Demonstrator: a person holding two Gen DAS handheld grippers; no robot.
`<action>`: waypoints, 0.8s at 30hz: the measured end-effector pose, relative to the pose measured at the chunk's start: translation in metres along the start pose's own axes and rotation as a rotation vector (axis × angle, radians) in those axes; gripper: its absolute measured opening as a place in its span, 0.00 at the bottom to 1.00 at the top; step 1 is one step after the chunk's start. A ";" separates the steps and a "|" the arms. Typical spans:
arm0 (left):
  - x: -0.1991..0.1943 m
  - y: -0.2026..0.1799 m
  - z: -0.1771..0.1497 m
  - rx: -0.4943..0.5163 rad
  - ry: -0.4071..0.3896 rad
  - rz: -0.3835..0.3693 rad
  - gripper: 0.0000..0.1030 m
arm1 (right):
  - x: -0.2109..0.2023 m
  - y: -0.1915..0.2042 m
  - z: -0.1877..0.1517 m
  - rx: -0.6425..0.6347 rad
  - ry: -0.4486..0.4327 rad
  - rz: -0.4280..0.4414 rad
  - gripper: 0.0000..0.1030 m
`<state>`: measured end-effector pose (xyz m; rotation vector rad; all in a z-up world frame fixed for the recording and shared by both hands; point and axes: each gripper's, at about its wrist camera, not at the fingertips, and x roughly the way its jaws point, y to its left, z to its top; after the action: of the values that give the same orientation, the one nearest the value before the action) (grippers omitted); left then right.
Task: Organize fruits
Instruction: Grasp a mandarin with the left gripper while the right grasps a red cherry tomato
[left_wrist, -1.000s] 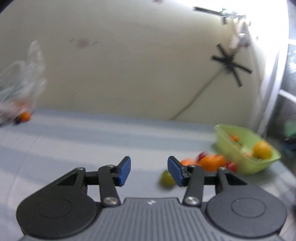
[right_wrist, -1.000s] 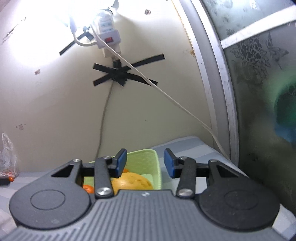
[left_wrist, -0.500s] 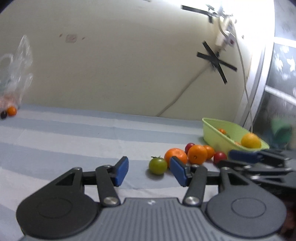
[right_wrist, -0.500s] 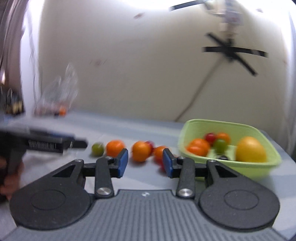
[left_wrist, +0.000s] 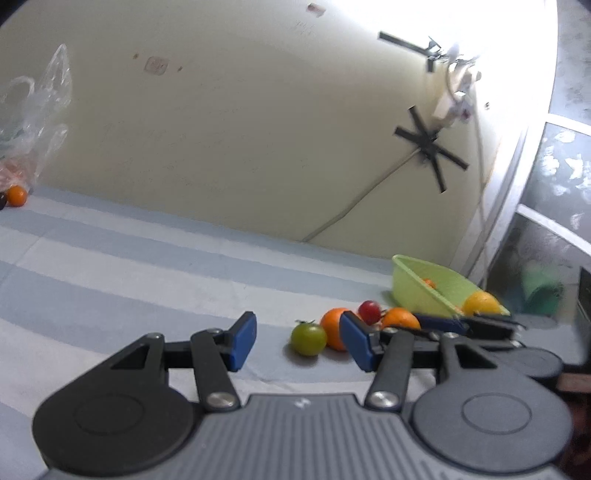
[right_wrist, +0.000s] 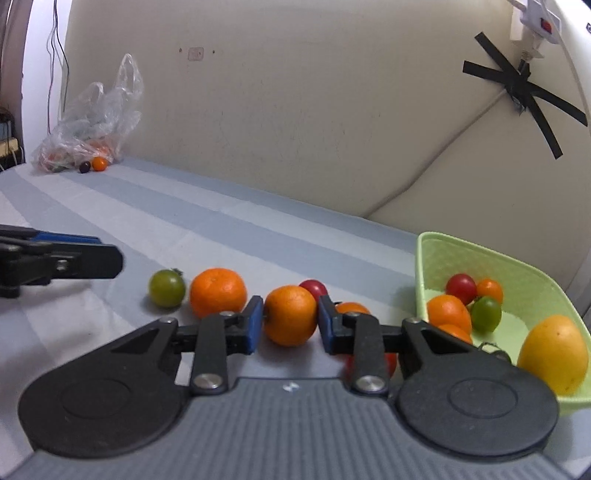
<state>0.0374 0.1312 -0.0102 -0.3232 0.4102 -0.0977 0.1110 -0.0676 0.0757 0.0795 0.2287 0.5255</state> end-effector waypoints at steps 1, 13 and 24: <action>-0.003 -0.001 -0.001 0.008 -0.013 -0.025 0.49 | -0.007 0.002 -0.002 0.015 -0.009 0.004 0.33; -0.017 -0.024 -0.010 0.023 0.007 -0.359 0.63 | -0.077 -0.004 -0.034 0.160 0.000 0.339 0.39; -0.026 -0.067 -0.034 0.341 0.095 -0.237 0.77 | -0.019 -0.053 0.041 0.114 0.052 0.135 0.36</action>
<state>-0.0021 0.0627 -0.0075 -0.0290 0.4401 -0.4111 0.1308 -0.1238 0.1124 0.1931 0.3055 0.6495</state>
